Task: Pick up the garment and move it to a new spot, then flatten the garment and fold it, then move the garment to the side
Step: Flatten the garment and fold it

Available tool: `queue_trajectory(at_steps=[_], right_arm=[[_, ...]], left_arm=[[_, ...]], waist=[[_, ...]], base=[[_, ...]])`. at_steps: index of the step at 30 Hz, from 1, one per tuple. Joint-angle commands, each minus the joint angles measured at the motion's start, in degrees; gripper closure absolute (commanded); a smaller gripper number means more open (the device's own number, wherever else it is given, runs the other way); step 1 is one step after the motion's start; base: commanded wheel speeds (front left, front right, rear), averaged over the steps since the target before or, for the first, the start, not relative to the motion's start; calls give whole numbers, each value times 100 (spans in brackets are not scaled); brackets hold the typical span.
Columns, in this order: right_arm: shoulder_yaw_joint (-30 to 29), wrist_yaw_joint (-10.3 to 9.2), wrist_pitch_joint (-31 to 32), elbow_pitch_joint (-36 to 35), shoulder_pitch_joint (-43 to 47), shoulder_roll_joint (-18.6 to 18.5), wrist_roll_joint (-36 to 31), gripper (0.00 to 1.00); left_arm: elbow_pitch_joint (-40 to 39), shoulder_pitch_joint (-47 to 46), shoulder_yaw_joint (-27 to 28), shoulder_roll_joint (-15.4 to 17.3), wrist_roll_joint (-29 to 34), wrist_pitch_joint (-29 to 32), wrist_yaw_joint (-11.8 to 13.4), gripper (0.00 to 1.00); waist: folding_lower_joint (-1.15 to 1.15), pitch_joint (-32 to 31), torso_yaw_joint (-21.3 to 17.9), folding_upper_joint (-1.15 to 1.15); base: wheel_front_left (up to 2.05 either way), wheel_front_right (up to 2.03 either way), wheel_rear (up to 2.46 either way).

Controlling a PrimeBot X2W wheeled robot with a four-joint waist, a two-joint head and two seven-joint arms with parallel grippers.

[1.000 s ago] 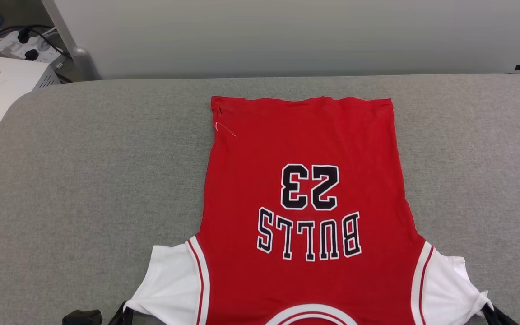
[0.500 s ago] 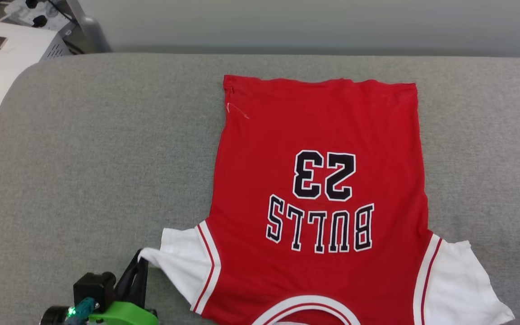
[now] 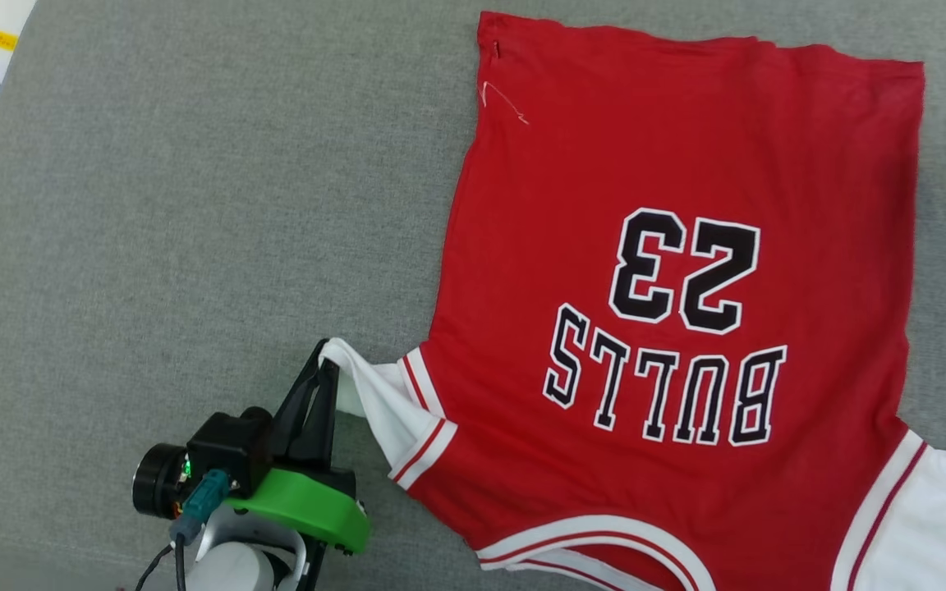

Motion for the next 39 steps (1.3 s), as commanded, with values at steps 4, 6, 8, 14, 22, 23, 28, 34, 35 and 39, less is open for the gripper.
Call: queue_trajectory(at_steps=[4, 6, 8, 14, 22, 23, 28, 34, 35, 39], right_arm=[[77, -5, 946, 514, -632, -56, 97, 0], [121, -5, 1233, 688, -832, -64, -22, 0], [94, -5, 1318, 824, -1024, -26, -118, 0], [51, -5, 1231, 1212, -1290, 41, -480, 0], [435, -5, 1316, 1420, -741, -105, -330, 1], [470, -5, 1292, 1408, -707, -158, -318, 62], [465, -5, 991, 1380, -748, -279, -226, 100], [535, -5, 335, 1198, -770, -350, -36, 100], [593, -5, 200, 1121, -727, -398, 3, 100], [692, -5, -247, 870, -446, -607, 285, 100]], left_arm=[[-97, -222, 67, -218, 223, -34, -125, 100], [-99, -279, 89, -295, 306, -34, -168, 100], [-111, -336, 110, -378, 384, -34, -220, 100], [-157, -472, 214, -631, 578, -34, -370, 100], [-123, -485, 423, -884, 801, -34, -549, 100], [-111, -483, 437, -906, 824, -34, -566, 100], [-44, -414, 557, -985, 925, -34, -635, 100], [12, -230, 710, -1009, 1023, -34, -674, 100], [20, -177, 746, -1000, 1035, -34, -669, 100], [71, 18, 830, -944, 1067, -34, -669, 100]], waist=[[-1, 749, 522, 0], [-1, 893, 587, 0], [-1, 1047, 655, 0], [-1, 1484, 832, 0], [-1, 1598, 874, 0], [-1, 1576, 871, 0], [-1, 1365, 774, 0], [-1, 859, 600, 0], [-1, 742, 549, 0], [-1, 322, 386, 0]], base=[[0, 0, 0], [0, 0, 0], [0, 0, 0], [0, 0, 0], [0, 0, 0], [0, 0, 0], [0, 0, 0], [0, 0, 0], [0, 0, 0], [0, 0, 0]])
